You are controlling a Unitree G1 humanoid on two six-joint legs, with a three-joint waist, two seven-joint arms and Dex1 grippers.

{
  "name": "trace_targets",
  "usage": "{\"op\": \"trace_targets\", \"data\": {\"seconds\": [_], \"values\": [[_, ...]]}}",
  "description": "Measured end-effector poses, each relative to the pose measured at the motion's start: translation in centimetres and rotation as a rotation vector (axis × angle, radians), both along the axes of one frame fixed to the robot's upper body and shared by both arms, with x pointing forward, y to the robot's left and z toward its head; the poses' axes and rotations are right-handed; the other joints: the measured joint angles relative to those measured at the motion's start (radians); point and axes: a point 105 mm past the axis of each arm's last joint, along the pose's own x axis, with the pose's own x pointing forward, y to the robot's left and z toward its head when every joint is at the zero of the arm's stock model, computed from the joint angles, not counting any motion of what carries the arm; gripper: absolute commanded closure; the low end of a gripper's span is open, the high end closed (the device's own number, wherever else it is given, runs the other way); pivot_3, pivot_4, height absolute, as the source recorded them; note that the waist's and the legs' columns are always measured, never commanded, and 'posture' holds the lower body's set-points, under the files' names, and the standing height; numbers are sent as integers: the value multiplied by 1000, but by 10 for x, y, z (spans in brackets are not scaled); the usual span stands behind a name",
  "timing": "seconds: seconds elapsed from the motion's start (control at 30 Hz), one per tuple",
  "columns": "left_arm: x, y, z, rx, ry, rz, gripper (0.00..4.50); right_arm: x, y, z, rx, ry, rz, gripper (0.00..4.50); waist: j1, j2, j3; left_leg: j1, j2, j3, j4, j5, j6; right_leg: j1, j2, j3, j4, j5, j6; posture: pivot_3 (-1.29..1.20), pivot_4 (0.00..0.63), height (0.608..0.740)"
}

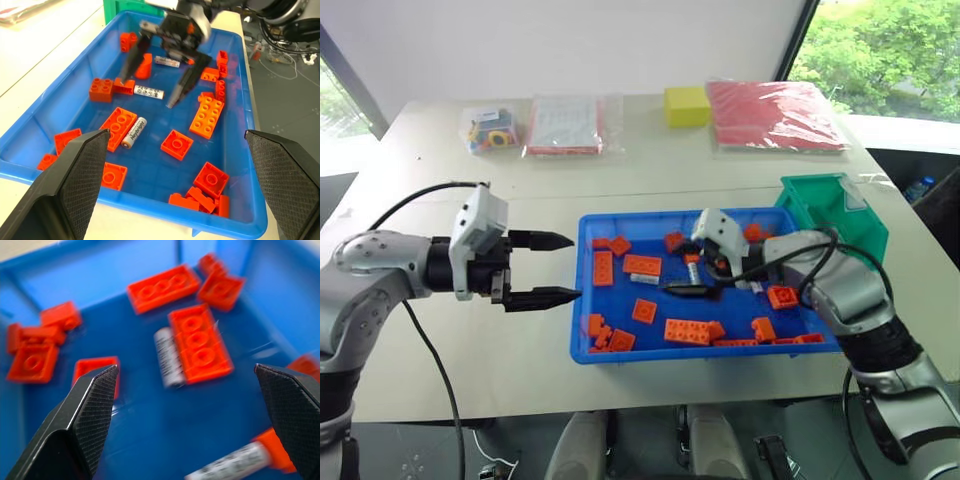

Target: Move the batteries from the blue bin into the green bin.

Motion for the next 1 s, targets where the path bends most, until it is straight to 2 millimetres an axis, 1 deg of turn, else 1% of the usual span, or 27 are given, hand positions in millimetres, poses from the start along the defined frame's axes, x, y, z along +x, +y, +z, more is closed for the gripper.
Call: {"op": "trace_targets", "data": {"seconds": [0.17, 0.4, 0.57, 0.73, 0.83, 1.0], "values": [[-2, 1, -1, 5, 0, 9, 0, -6, 5, -15, 15, 52, -9, 34, -1, 0, 0, 0, 0, 0, 0, 0, 0, 0, 0, 0, 0, 0, 0, 0, 150, 692], [-2, 2, 0, 10, -6, 14, 0, 1, 12, -28, 43, 87, -56, 34, 1, 0, 0, 0, 0, 0, 0, 0, 0, 0, 0, 0, 0, 0, 0, 0, 150, 692], [-1, 1, 5, 10, -26, 9, 0, 11, 16, -30, 65, 81, -75, 34, -1, 0, 0, 1, 0, 0, 0, 0, 0, 0, 1, 0, 1, 0, 0, 0, 150, 692], [-1, 1, 5, 10, -26, 10, 0, 13, 20, -30, 76, 77, -80, 34, -1, 0, 0, 1, 0, 0, 0, 0, 0, 1, 1, 0, 1, 0, 0, 0, 150, 692], [-1, 1, 5, 10, -27, 11, 0, 13, 21, -30, 78, 75, -82, 806, -1, 0, 0, 1, 0, 0, 0, 0, 0, 1, 1, 0, 1, 0, 0, 0, 150, 692], [0, 1, 5, 9, -27, 13, 0, 15, 27, -34, 86, 87, -91, 3252, -1, 0, 0, 1, 0, 0, 0, 0, 0, 1, 1, 0, 1, 0, 0, 0, 150, 692]]}}
